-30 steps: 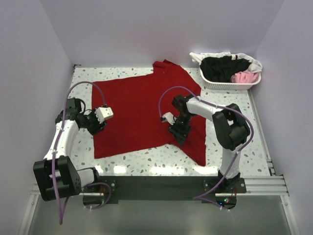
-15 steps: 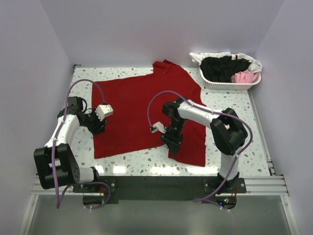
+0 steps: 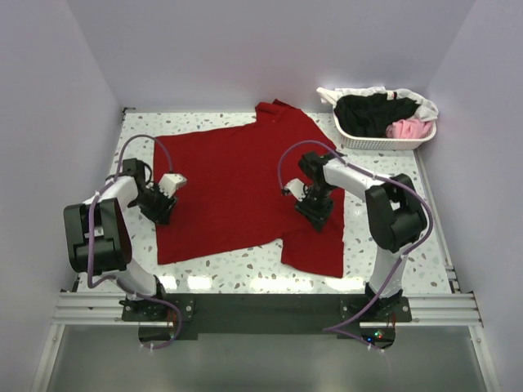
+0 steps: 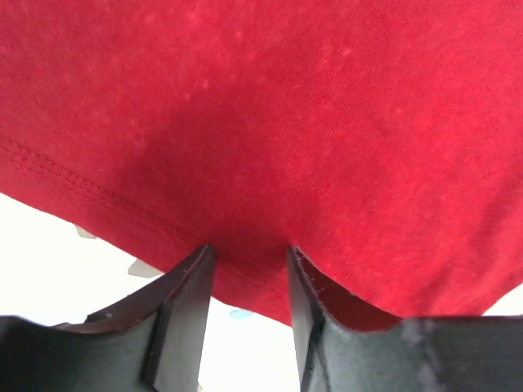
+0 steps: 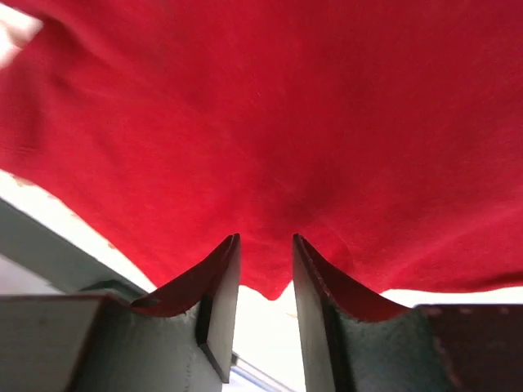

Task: Fold and stack the t-shirts
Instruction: Flatten the tshirt out

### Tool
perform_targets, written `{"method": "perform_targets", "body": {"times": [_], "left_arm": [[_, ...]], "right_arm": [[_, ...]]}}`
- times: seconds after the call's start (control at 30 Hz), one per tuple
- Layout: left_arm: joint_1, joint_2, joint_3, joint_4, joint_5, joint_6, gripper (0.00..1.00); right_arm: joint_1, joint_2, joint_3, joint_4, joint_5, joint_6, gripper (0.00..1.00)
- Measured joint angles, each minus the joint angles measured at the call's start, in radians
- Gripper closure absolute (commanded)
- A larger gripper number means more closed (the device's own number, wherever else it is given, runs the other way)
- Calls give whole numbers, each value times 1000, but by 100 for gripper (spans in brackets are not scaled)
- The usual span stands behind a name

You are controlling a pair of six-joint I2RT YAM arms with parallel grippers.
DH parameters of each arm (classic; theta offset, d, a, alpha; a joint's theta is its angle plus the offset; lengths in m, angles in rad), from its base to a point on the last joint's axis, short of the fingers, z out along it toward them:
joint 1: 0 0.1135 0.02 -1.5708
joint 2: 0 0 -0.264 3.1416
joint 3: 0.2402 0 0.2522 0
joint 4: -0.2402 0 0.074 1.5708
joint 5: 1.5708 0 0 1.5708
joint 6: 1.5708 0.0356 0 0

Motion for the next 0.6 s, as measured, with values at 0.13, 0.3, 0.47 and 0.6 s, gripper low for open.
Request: {"method": "perform_targets", "body": {"times": [0.13,0.3,0.47,0.6], "left_arm": [[0,21,3,13,-72,-8,56],[-1,17,-9,42,-133,-7,57],[8,-29,-62,74,-177,21,59],[42,-64,-92,55,-197,61,56]], "right_arm": [[16,-1,-93,27,92,-4,66],[130,-49,-245,27,175,-6,66],[322,-81,-317,-7,153,-6,65],[338,-82,-289,-88,63,-20,60]]}}
